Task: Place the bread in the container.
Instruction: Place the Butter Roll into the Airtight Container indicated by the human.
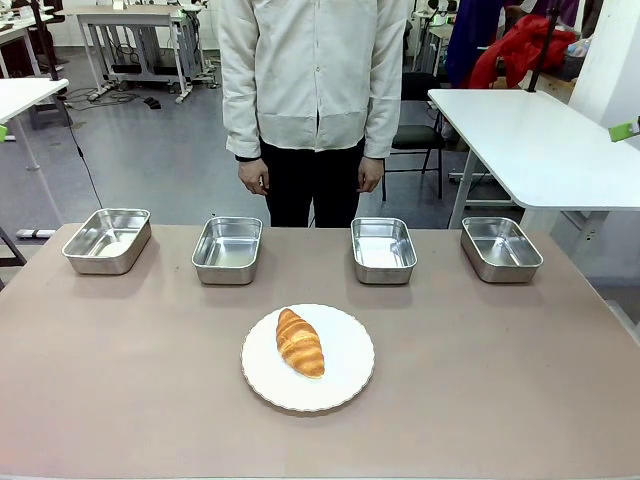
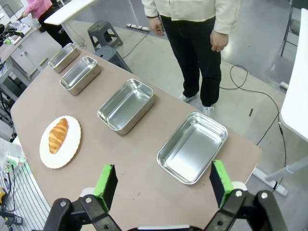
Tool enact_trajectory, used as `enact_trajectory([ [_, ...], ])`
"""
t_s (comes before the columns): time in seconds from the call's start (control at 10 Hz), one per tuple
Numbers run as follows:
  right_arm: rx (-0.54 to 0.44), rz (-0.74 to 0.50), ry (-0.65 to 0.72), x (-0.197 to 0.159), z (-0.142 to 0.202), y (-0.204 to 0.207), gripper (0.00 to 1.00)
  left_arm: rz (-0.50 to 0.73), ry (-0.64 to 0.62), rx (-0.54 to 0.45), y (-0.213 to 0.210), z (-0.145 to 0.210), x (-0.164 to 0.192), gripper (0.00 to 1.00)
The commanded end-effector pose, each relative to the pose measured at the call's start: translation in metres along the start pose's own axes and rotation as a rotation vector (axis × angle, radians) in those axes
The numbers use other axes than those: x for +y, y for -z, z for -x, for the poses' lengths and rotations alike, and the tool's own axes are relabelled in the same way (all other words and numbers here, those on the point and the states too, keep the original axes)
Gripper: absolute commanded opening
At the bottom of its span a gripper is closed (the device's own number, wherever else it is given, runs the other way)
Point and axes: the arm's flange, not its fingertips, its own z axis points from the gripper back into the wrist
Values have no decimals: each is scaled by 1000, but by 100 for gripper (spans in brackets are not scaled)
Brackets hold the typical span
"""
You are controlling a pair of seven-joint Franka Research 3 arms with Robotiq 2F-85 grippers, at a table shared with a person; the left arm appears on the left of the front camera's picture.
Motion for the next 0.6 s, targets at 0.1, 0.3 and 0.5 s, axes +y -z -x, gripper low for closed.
enact_trajectory([
  [0.1,-13,-7,-6,0,-1,1,100,3,4,-4,0,-1,0,100],
  [0.3,-13,-7,-6,0,-1,1,100,3,4,-4,0,-1,0,100],
  [0.5,-13,-7,-6,0,-1,1,100,3,4,-4,0,-1,0,100],
])
